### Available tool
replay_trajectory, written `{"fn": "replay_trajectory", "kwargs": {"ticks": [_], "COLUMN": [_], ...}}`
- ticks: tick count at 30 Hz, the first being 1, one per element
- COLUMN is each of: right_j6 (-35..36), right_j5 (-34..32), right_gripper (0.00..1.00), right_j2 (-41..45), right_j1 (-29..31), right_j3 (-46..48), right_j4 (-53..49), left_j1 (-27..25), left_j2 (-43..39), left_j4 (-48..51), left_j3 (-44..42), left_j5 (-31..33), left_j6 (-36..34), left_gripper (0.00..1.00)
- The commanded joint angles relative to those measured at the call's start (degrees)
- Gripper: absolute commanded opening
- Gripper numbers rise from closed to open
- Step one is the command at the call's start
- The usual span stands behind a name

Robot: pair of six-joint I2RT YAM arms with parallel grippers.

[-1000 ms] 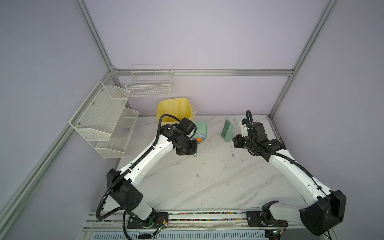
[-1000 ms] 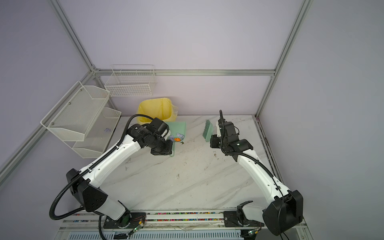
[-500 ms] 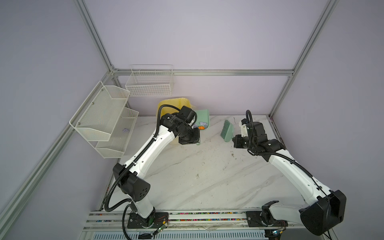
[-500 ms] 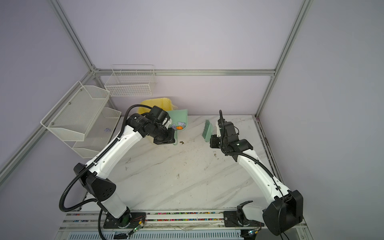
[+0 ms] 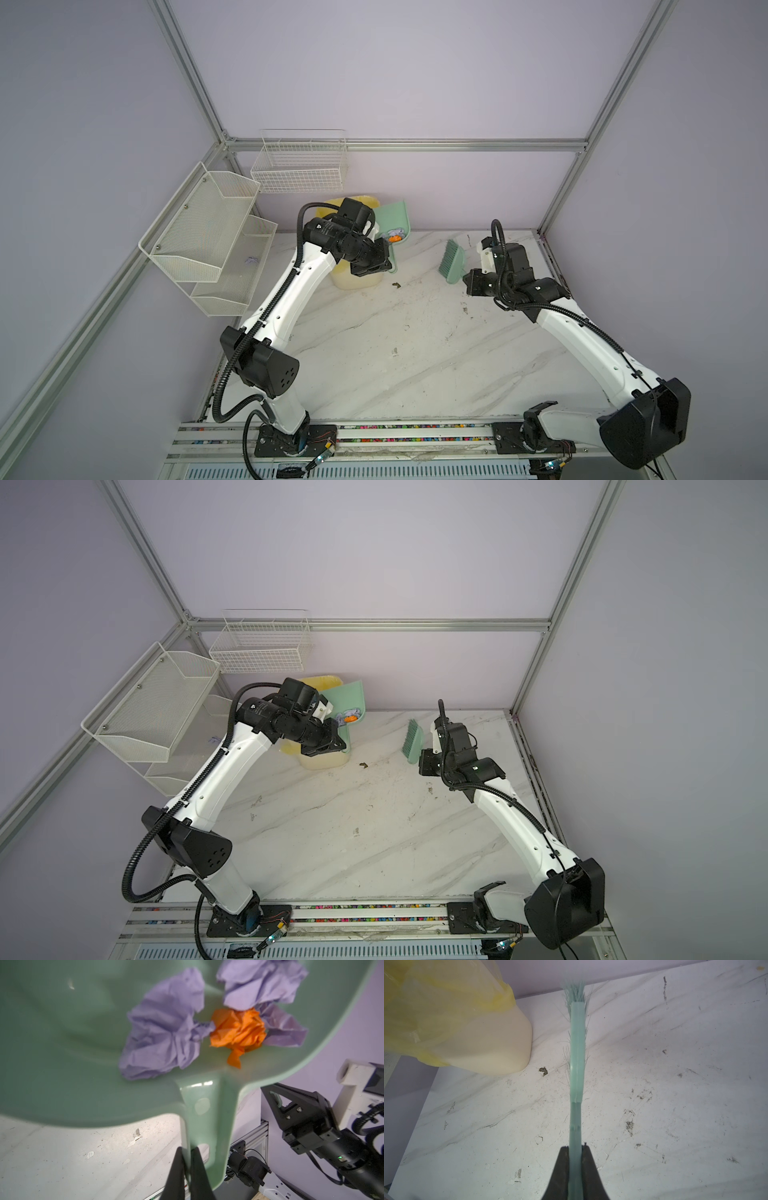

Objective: Sweep away the paper scraps from the table
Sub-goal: 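Raise the loaded green dustpan with the left gripper over the yellow bin, then tip the green dustpan over the yellow bin with the left gripper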

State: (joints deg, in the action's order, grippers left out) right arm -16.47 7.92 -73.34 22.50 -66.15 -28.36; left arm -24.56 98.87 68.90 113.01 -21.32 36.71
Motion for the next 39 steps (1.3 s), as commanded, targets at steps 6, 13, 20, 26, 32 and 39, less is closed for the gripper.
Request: {"fn": "replay_trajectory", "kwargs": {"ticks": [6, 13, 20, 26, 32, 39], "right_j6": [0.0, -0.1, -0.3, -0.8, -1.1, -1.1], "right_j5": [1.7, 3.3, 4.0, 4.2, 3.9, 3.6], "right_gripper": [0.0, 0.0, 0.0, 0.0, 0.0, 0.0], "right_j2": [0.2, 0.7, 0.7, 0.7, 1.2, 1.2], "right_j1": [-0.2, -0.2, -0.2, -0.1, -0.1, -0.2], "right_j3": [-1.5, -0.7, -0.9, -0.3, -0.3, -0.5], "right_j4": [1.9, 3.0, 3.2, 3.7, 3.6, 3.5], "left_j1": [6.6, 10.2, 13.4, 15.1, 17.7, 19.7], "left_j2": [-6.6, -9.5, -12.1, -12.4, -13.0, -7.9], "left_j4": [-18.9, -31.8, -48.2, -54.8, -85.4, -132.8], "left_j3": [-7.4, -17.3, -27.7, -30.0, -40.3, -50.8], "left_j5": [-16.6, -25.7, -33.2, -36.8, -42.3, -41.1], "left_j6": [9.0, 16.2, 25.5, 28.8, 48.9, 82.2], "left_gripper": [0.0, 0.0, 0.0, 0.0, 0.0, 0.0]}}
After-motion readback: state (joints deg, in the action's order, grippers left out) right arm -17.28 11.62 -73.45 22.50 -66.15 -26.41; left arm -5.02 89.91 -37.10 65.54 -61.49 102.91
